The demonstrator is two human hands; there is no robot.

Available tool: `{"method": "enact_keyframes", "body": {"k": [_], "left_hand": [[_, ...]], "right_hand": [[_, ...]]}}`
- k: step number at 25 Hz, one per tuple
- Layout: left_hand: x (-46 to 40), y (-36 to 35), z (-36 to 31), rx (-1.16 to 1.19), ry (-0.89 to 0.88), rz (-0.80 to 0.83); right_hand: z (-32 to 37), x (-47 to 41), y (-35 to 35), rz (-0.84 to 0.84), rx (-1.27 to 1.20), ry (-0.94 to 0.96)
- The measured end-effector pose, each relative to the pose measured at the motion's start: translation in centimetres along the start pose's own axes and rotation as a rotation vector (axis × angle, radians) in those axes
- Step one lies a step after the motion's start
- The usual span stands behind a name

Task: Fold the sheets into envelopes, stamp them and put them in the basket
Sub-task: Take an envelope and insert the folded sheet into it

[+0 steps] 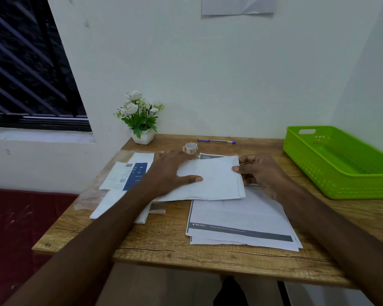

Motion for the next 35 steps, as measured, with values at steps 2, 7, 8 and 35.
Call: {"method": "enact_keyframes", "body": {"k": [2,7,8,35], "left_hand": [[-0.1,0.6,0.4,-0.009,0.015,-0.034],[0.2,2.6,1.6,0.254,0.073,-0.161],[0.2,2.9,1.7,0.326,0.075,-0.188],[-0.5,-0.8,0.9,0.187,0.052,-0.055]], "right_hand": [[0.1,-0.2,0.7,-0.017,0.027,0.002],[-0.3,-0.2,0.3,-0.028,-0.019,-0.005],[-0.5,-0.2,-0.1,-0.009,-0.057,-0.027],[2.6,4.0,-7.6,0.189,1.119,0.579]]}}
Point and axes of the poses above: each hand's wrist, its own x-axis away from the middle knuckle, its own y-axis out of the back of the hand, z = x × y, the point moved 8 cm from there along -x, towards the middle knuckle, and after that the axes turned 2 degrees about y, right-handed, at the moved point
